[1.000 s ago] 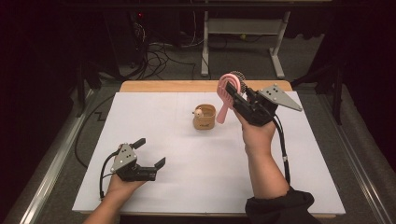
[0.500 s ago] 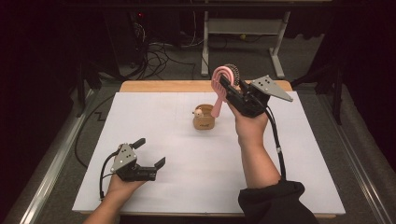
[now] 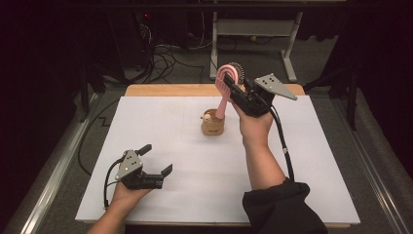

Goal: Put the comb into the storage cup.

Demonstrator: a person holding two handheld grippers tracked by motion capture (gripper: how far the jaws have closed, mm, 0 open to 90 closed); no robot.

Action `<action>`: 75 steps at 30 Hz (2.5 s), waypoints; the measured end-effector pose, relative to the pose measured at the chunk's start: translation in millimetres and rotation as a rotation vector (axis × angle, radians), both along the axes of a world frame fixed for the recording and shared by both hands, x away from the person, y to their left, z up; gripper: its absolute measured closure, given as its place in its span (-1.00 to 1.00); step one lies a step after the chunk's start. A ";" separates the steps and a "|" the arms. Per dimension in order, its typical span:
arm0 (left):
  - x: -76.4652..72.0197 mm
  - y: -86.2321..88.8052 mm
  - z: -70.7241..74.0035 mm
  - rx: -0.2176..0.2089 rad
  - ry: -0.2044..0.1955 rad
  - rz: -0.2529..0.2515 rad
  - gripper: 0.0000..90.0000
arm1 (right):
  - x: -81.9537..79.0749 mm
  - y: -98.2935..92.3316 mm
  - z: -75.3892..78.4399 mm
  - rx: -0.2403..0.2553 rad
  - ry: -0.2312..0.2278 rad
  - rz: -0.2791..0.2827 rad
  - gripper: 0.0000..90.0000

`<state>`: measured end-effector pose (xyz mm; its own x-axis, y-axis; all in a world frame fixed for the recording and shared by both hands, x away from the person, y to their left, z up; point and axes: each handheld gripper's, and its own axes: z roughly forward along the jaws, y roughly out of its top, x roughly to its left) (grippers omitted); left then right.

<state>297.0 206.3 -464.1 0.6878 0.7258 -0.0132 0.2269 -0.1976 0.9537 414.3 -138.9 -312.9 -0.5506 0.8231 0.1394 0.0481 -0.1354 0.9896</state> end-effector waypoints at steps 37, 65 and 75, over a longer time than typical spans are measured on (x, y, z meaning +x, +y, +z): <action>0.0 -0.4 -1.6 0.010 -0.002 0.000 -1.00 | 21.5 26.1 -42.3 -0.130 0.041 0.004 0.46; -1.3 -0.6 -0.9 0.003 -0.001 0.000 -1.00 | 24.0 34.8 -58.7 -0.179 0.042 -0.015 0.45; -1.4 -2.6 -1.8 0.008 0.004 -0.006 -1.00 | 22.3 33.9 -62.7 -0.178 0.048 -0.028 0.44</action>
<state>295.7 203.7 -465.9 0.6921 0.7218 -0.0100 0.2296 -0.2069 0.9510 436.6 -105.0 -375.6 -0.5236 0.8518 0.0158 0.0950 0.0399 0.9947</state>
